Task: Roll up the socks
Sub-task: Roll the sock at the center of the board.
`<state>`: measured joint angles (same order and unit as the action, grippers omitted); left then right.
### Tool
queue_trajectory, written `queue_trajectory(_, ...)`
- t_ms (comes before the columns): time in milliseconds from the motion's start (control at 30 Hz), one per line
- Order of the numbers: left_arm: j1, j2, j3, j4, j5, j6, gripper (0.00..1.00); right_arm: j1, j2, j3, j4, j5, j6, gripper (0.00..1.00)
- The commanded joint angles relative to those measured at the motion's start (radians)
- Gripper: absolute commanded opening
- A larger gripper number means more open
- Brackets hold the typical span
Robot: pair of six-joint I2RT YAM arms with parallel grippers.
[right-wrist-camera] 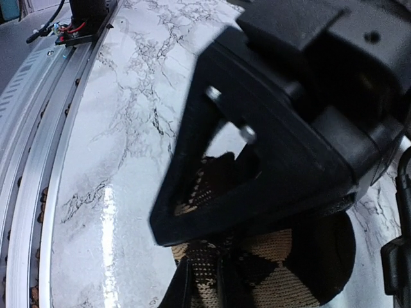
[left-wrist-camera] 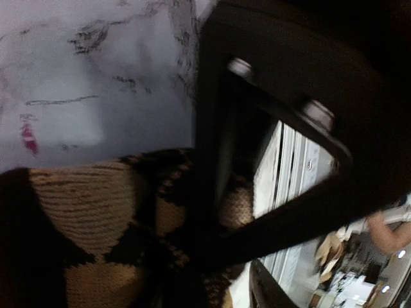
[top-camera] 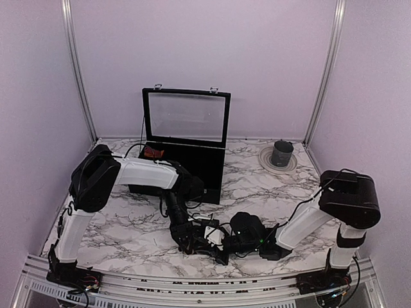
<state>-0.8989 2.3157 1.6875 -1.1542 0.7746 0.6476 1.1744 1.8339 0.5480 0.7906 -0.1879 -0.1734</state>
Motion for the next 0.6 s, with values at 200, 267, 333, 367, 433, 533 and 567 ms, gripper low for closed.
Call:
queue_trajectory(200, 0.002, -0.297, -0.326, 0.466, -0.355, -0.058, 1.0, -0.094, 0.093, -0.016, -0.099, -0.202, 0.23, 0.0)
queue_trajectory(267, 0.003, -0.412, -0.431, 0.593, -0.381, -0.067, 1.0, -0.106, 0.101, -0.024, -0.099, -0.225, 0.256, 0.0)
queue_trajectory(333, 0.001, -0.535, -0.535, 0.741, -0.424, -0.072, 1.0, -0.12, 0.111, -0.022, -0.119, -0.257, 0.281, 0.0)
queue_trajectory(367, 0.001, -0.578, -0.562, 0.784, -0.454, -0.075, 1.0, -0.13, 0.118, -0.025, -0.12, -0.277, 0.303, 0.0)
queue_trajectory(433, 0.002, -0.632, -0.581, 0.825, -0.513, -0.09, 1.0, -0.158, 0.139, -0.032, -0.106, -0.327, 0.346, 0.0)
queue_trajectory(533, 0.017, -0.605, -0.59, 0.865, -0.626, -0.095, 1.0, -0.205, 0.173, -0.049, -0.053, -0.419, 0.401, 0.0)
queue_trajectory(567, 0.029, -0.56, -0.559, 0.818, -0.626, -0.077, 1.0, -0.211, 0.179, -0.045, -0.069, -0.431, 0.404, 0.0)
